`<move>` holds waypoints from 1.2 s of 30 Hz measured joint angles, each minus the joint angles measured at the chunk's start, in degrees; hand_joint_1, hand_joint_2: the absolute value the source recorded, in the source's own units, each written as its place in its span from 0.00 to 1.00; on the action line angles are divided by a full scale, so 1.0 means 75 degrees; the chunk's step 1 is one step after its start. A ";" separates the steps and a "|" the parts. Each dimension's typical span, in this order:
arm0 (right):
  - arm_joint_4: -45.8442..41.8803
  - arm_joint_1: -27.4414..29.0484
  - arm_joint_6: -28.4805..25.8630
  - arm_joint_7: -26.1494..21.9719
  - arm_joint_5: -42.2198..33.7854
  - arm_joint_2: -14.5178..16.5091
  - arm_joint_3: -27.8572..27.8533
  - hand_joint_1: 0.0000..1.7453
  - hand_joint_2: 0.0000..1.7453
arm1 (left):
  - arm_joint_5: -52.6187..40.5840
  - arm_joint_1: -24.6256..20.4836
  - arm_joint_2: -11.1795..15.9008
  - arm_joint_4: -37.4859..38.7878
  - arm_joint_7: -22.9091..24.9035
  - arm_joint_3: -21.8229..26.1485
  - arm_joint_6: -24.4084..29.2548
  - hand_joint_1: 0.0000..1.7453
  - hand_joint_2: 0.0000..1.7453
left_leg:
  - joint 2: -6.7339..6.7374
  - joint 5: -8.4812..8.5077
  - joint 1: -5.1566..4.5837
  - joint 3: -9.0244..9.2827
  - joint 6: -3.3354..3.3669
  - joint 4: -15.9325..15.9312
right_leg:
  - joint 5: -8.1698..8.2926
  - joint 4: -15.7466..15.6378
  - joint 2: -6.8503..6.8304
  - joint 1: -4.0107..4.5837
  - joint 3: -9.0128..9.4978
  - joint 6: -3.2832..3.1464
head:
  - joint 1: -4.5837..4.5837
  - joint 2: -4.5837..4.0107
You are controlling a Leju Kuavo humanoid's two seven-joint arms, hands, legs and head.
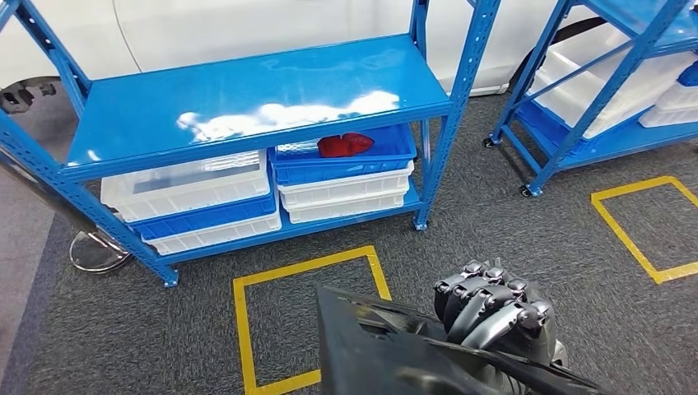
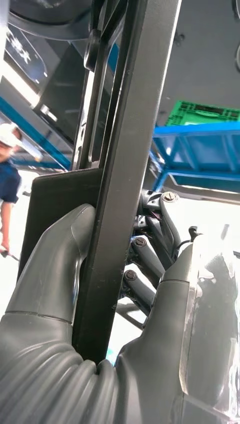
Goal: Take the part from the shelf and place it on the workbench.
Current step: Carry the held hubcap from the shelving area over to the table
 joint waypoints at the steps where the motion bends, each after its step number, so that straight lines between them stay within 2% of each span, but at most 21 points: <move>1: 0.0007 -0.0017 -0.0078 0.0000 0.0027 -0.0017 -0.0004 1.00 1.00 | 0.0059 -0.0004 0.0029 -0.0003 0.0061 0.0068 0.0048 0.00 1.00 | -0.0166 0.0136 0.0006 0.0183 0.0023 -0.0434 | 0.0006 0.0029 0.0080 0.0003 -0.0030 0.0028 | 0.0002 0.0000; 3: 0.0017 -0.0034 -0.0262 -0.0001 0.0143 -0.0036 -0.0008 1.00 1.00 | 0.0151 -0.0009 0.0078 -0.0012 0.0165 0.0192 0.0118 0.00 1.00 | -0.0329 0.0168 -0.0008 0.0309 0.0047 -0.0796 | 0.0045 0.0050 0.0241 -0.0024 -0.0119 0.0125 | 0.0003 0.0001; 5: 0.0021 -0.0029 -0.0404 -0.0001 0.0262 -0.0055 -0.0009 1.00 1.00 | 0.0208 -0.0024 0.0095 -0.0024 0.0224 0.0286 0.0152 0.00 1.00 | -0.0165 0.0218 -0.0003 0.0322 0.0092 -0.0870 | 0.0094 0.0039 0.0357 -0.0053 -0.0186 0.0231 | 0.0001 0.0001; 7: 0.0023 -0.0031 -0.0493 -0.0001 0.0336 -0.0079 -0.0010 1.00 1.00 | 0.0217 -0.0043 0.0106 -0.0039 0.0260 0.0353 0.0191 0.00 1.00 | 0.0029 0.0293 0.0032 0.0337 0.0177 -0.0954 | -0.0088 0.0293 0.0090 -0.0032 -0.0329 0.0293 | 0.0035 0.0001; 9: 0.0023 -0.0029 -0.0661 -0.0001 0.0465 -0.0094 -0.0002 1.00 1.00 | 0.0166 -0.0022 0.0107 -0.0048 0.0343 0.0393 0.0272 0.00 1.00 | 0.0238 0.0317 0.0027 0.0330 0.0225 -0.0983 | -0.0584 0.1162 -0.0340 -0.0041 -0.0732 0.0347 | 0.0071 0.0001; 11: 0.0023 -0.0010 -0.0917 -0.0001 0.0650 -0.0103 0.0020 1.00 1.00 | 0.0114 0.0031 0.0105 -0.0049 0.0403 0.0401 0.0305 0.00 1.00 | 0.0470 0.0308 0.0014 0.0319 0.0227 -0.0975 | -0.0931 0.2070 -0.0496 -0.0088 -0.1143 0.0413 | 0.0079 0.0001; 12: 0.0023 -0.0001 -0.1058 -0.0001 0.0747 -0.0109 0.0045 1.00 1.00 | 0.0107 0.0045 0.0103 -0.0049 0.0387 0.0402 0.0280 0.00 1.00 | 0.0579 0.0301 0.0012 0.0317 0.0220 -0.0971 | -0.0900 0.2167 -0.0528 -0.0110 -0.1171 0.0435 | 0.0080 0.0001; 14: 0.0023 0.0008 -0.1328 -0.0001 0.0902 -0.0125 0.0147 1.00 1.00 | 0.0105 0.0034 0.0091 -0.0049 0.0314 0.0404 0.0201 0.00 1.00 | 0.0760 0.0278 0.0014 0.0333 0.0187 -0.0964 | -0.0493 0.1465 -0.0645 -0.0142 -0.0764 0.0448 | 0.0081 0.0001; 16: 0.0024 0.0001 -0.1515 -0.0001 0.0932 -0.0141 0.0314 1.00 1.00 | 0.0107 0.0009 0.0068 -0.0049 0.0260 0.0406 0.0158 0.00 1.00 | 0.0899 0.0238 -0.0012 0.0376 0.0120 -0.0953 | -0.0170 0.0418 -0.1006 -0.0112 -0.0193 0.0372 | 0.0076 0.0001; 18: 0.0027 -0.0012 -0.1602 -0.0001 0.0858 -0.0158 0.0471 1.00 1.00 | 0.0109 -0.0008 0.0042 -0.0049 0.0194 0.0417 0.0139 0.00 1.00 | 0.1027 0.0204 -0.0050 0.0419 0.0030 -0.0951 | -0.0115 0.0002 -0.1189 -0.0052 0.0012 0.0260 | 0.0067 0.0001; 20: 0.0027 -0.0019 -0.1632 -0.0001 0.0749 -0.0189 0.0564 1.00 1.00 | 0.0106 -0.0029 0.0000 -0.0049 0.0109 0.0428 0.0130 0.00 1.00 | 0.1168 0.0186 -0.0056 0.0456 -0.0057 -0.0969 | -0.0089 -0.0002 -0.1016 -0.0036 -0.0018 0.0171 | 0.0064 0.0001; 22: 0.0023 -0.0029 -0.1638 -0.0001 0.0644 -0.0224 0.0603 1.00 1.00 | 0.0093 -0.0052 -0.0048 -0.0049 0.0031 0.0430 0.0119 0.00 1.00 | 0.0966 0.0021 -0.0021 0.0419 -0.0130 -0.0807 | -0.0044 -0.0052 -0.0854 -0.0065 -0.0016 0.0070 | 0.0053 0.0001; 23: 0.0021 -0.0038 -0.1635 -0.0001 0.0598 -0.0235 0.0610 1.00 1.00 | 0.0085 -0.0054 -0.0068 -0.0049 0.0001 0.0430 0.0112 0.00 1.00 | 0.0760 -0.0182 -0.0003 0.0300 -0.0150 -0.0508 | -0.0022 -0.0076 -0.0773 -0.0081 -0.0009 0.0023 | 0.0041 0.0001; 25: 0.0028 -0.0047 -0.1600 -0.0001 0.0521 -0.0248 0.0616 1.00 1.00 | 0.0073 -0.0027 -0.0091 -0.0049 -0.0047 0.0433 0.0099 0.00 1.00 | 0.0395 -0.0715 0.0014 -0.0157 -0.0161 0.0530 | -0.0006 -0.0083 -0.0584 -0.0066 -0.0020 -0.0038 | 0.0026 0.0001; 27: 0.0047 -0.0035 -0.1521 -0.0001 0.0488 -0.0254 0.0616 1.00 1.00 | 0.0068 0.0009 -0.0098 -0.0049 -0.0061 0.0436 0.0099 0.00 1.00 | 0.0328 -0.0918 0.0010 -0.0529 -0.0151 0.1294 | -0.0002 -0.0073 -0.0366 -0.0033 -0.0020 -0.0057 | 0.0025 0.0001; 28: 0.0063 -0.0033 -0.1471 -0.0001 0.0482 -0.0256 0.0616 1.00 1.00 | 0.0065 0.0019 -0.0102 -0.0049 -0.0053 0.0436 0.0104 0.00 1.00 | 0.0317 -0.0777 0.0009 -0.0529 -0.0132 0.1245 | -0.0003 -0.0065 -0.0255 -0.0021 -0.0013 -0.0059 | 0.0024 0.0001; 29: 0.0081 -0.0036 -0.1413 -0.0001 0.0472 -0.0256 0.0616 1.00 1.00 | 0.0060 0.0020 -0.0109 -0.0049 -0.0034 0.0436 0.0114 0.00 1.00 | 0.0276 -0.0500 0.0009 -0.0390 -0.0102 0.0886 | -0.0005 -0.0055 -0.0144 -0.0012 0.0000 -0.0056 | 0.0025 0.0001; 31: 0.0136 -0.0082 -0.1276 -0.0001 0.0440 -0.0257 0.0616 1.00 1.00 | 0.0060 0.0021 -0.0122 -0.0049 0.0015 0.0442 0.0144 0.00 1.00 | -0.0011 0.0065 0.0015 0.0033 -0.0022 -0.0174 | -0.0012 -0.0021 0.0057 0.0002 0.0006 -0.0031 | 0.0030 0.0001; 32: 0.0190 -0.0135 -0.1204 -0.0001 0.0423 -0.0257 0.0616 1.00 1.00 | 0.0068 0.0022 -0.0135 -0.0049 0.0039 0.0452 0.0165 0.00 1.00 | -0.0156 0.0204 0.0017 0.0190 0.0001 -0.0569 | -0.0009 0.0000 0.0151 0.0000 -0.0018 0.0000 | 0.0029 0.0001; 34: 0.0332 -0.0263 -0.1102 0.0001 0.0404 -0.0257 0.0618 1.00 1.00 | 0.0093 0.0014 -0.0167 -0.0049 0.0062 0.0482 0.0197 0.00 1.00 | -0.0268 0.0214 0.0001 0.0277 0.0030 -0.0832 | 0.0025 0.0013 0.0323 -0.0029 -0.0091 0.0101 | 0.0027 0.0001; 36: 0.0474 -0.0364 -0.1045 0.0001 0.0405 -0.0256 0.0620 1.00 1.00 | 0.0095 -0.0012 -0.0222 -0.0049 0.0066 0.0499 0.0205 0.00 1.00 | -0.0125 0.0259 0.0005 0.0306 0.0094 -0.0914 | 0.0056 0.0001 0.0423 -0.0055 -0.0141 0.0211 | 0.0025 0.0001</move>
